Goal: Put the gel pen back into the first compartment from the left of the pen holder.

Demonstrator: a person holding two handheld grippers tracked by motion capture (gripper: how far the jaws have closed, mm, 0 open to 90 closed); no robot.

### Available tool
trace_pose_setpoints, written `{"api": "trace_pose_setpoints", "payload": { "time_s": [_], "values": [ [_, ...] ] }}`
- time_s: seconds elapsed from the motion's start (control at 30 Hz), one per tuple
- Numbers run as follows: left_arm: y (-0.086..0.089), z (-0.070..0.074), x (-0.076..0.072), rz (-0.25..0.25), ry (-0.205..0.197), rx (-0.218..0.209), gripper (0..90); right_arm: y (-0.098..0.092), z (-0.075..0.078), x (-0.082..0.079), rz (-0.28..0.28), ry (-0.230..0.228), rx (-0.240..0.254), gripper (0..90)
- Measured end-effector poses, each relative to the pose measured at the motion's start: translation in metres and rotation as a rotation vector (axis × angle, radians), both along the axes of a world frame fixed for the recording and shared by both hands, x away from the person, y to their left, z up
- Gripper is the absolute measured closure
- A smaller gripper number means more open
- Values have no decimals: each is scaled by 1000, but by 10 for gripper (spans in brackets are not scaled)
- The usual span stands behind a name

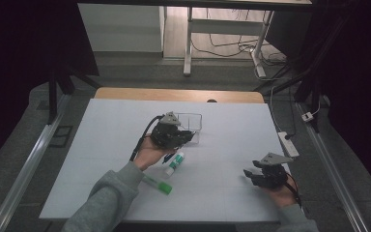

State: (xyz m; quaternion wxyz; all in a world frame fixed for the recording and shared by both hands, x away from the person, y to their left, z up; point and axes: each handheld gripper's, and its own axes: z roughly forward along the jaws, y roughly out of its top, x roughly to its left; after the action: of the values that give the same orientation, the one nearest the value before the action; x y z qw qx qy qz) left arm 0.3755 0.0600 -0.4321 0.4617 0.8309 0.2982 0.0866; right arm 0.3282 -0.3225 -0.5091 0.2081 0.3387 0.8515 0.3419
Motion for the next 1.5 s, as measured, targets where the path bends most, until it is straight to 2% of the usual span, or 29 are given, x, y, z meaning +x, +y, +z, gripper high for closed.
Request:
{"api": "trace_pose_setpoints", "payload": {
  "time_s": [0.5,0.63,0.77,1.07,1.2,1.5],
  "values": [
    [22,20,17,48,-44,-65,797,-1,0,0,-1,-2,3,449],
    [25,26,22,53,-49,-86,797,-1,1,0,1,-2,19,449],
    [26,30,26,52,-59,-82,797,0,2,-1,1,1,33,447],
    [25,33,36,59,-70,-103,797,0,2,-1,2,-2,27,447],
    [23,35,41,79,-79,-81,797,-1,2,0,2,-2,28,447],
    [19,38,51,92,-97,-85,797,0,3,-1,0,-4,25,446]
  ]
}}
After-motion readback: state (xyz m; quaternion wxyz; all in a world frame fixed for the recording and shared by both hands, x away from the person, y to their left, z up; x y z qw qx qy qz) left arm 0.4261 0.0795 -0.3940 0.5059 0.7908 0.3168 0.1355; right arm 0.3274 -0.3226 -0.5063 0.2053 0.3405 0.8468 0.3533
